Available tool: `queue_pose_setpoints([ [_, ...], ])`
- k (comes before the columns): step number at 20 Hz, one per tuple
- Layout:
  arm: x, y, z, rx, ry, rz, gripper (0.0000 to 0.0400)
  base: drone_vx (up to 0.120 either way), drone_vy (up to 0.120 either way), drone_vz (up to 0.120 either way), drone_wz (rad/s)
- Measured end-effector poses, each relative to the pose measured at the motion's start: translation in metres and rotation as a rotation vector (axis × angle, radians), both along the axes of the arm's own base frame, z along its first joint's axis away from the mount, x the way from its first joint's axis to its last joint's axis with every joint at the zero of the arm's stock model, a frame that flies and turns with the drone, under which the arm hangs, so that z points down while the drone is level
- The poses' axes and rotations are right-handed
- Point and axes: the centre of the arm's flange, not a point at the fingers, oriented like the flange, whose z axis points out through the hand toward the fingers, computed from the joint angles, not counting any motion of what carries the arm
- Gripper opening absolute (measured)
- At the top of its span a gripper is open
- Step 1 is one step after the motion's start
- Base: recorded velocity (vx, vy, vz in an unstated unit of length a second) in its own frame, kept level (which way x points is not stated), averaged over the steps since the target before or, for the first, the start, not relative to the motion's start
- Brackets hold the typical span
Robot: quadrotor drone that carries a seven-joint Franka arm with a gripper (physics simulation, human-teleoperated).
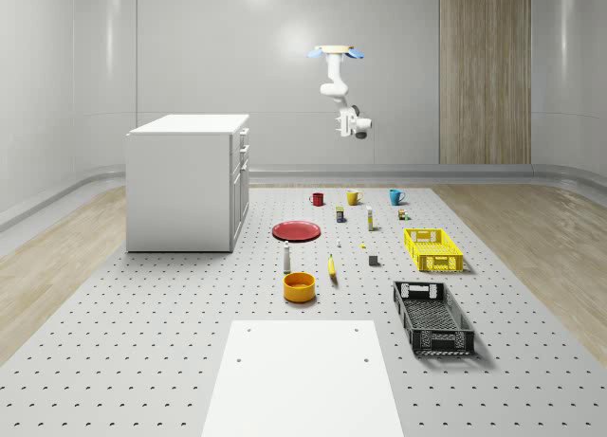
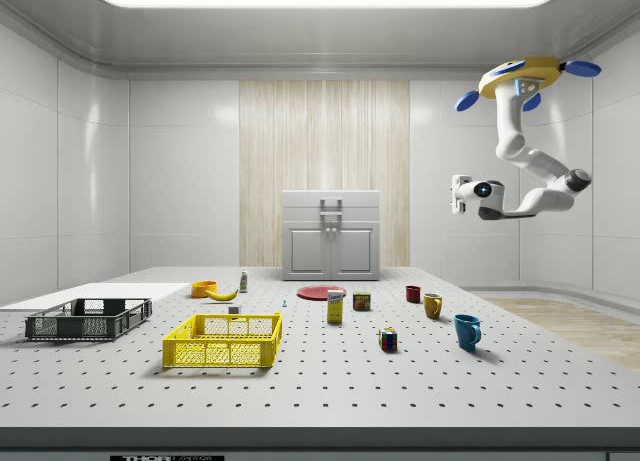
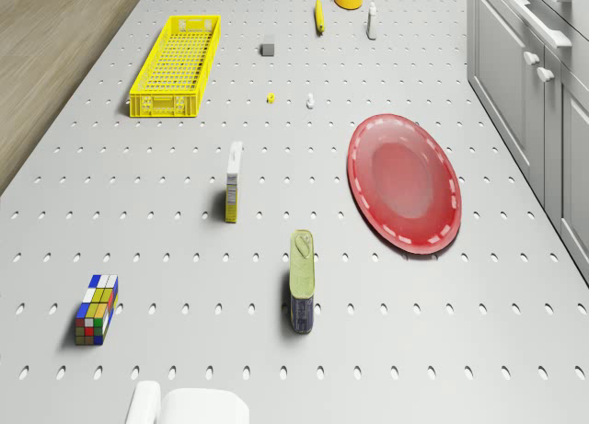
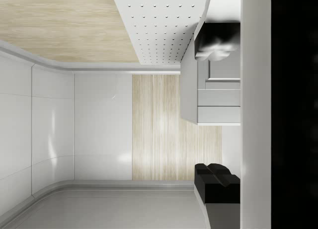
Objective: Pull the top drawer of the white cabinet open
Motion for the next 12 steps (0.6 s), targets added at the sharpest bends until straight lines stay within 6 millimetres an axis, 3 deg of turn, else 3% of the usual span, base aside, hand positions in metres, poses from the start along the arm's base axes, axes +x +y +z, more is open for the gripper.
queue_pose_setpoints([
  [12, 0.0, 0.0, -0.0001, 0.001, 0.0, 0.0, 0.0305, 0.12, 0.0, 0.0, 0.0],
])
